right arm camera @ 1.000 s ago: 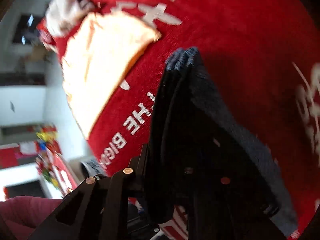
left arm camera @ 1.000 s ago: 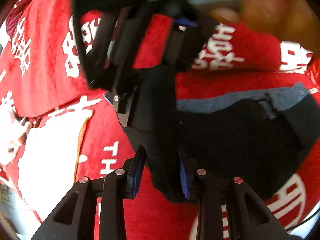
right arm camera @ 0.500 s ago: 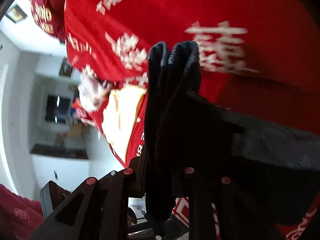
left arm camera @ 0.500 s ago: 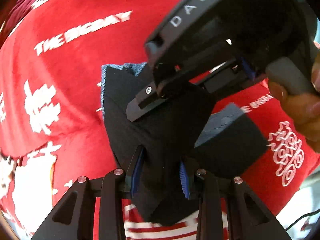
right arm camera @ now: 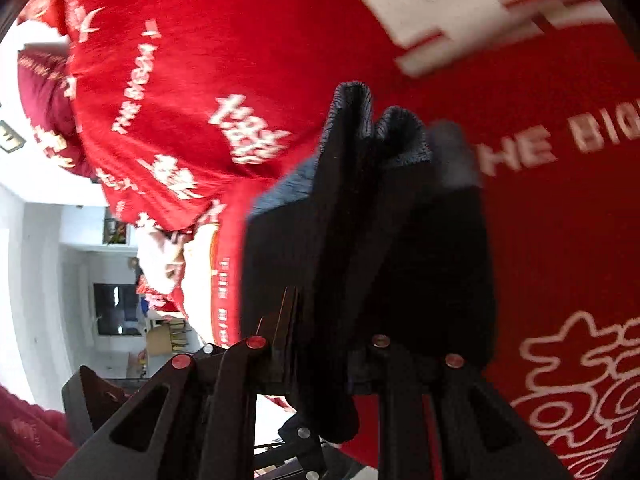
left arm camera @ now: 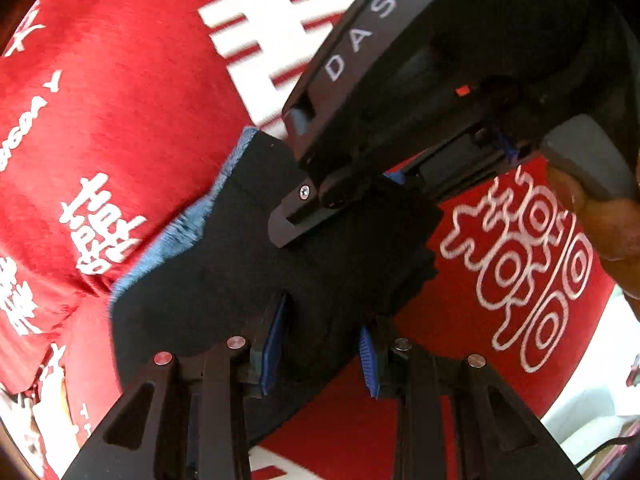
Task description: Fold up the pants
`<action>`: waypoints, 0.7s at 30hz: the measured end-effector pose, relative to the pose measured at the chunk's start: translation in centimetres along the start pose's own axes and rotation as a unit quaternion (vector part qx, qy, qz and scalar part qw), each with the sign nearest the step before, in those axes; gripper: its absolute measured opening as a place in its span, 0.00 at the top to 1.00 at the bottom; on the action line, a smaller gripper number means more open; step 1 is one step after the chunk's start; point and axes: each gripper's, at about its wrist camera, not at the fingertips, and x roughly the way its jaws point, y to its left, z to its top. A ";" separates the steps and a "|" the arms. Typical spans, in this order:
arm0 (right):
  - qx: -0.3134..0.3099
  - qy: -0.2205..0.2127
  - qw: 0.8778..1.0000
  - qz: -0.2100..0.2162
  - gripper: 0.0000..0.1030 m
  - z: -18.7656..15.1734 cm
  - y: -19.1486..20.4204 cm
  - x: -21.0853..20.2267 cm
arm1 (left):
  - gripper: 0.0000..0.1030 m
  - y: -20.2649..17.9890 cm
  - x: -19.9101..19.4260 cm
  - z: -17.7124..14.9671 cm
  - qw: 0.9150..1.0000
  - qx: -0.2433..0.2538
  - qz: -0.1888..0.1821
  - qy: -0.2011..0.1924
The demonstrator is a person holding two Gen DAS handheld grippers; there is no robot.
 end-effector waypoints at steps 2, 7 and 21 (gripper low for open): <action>0.005 0.004 1.000 -0.004 0.79 -0.1 -1.6 -0.1 | 0.68 -0.9 1.2 -0.3 1.000 0.008 0.004 0.009; 0.009 0.000 1.000 -0.002 0.76 -0.2 -3.4 0.8 | 0.48 -1.2 2.0 -0.9 1.000 0.011 -0.002 0.018; -0.042 -0.017 0.990 -0.133 0.62 -2.9 -0.8 -0.8 | 0.45 6.0 -2.3 -3.6 0.995 -0.081 -0.016 0.047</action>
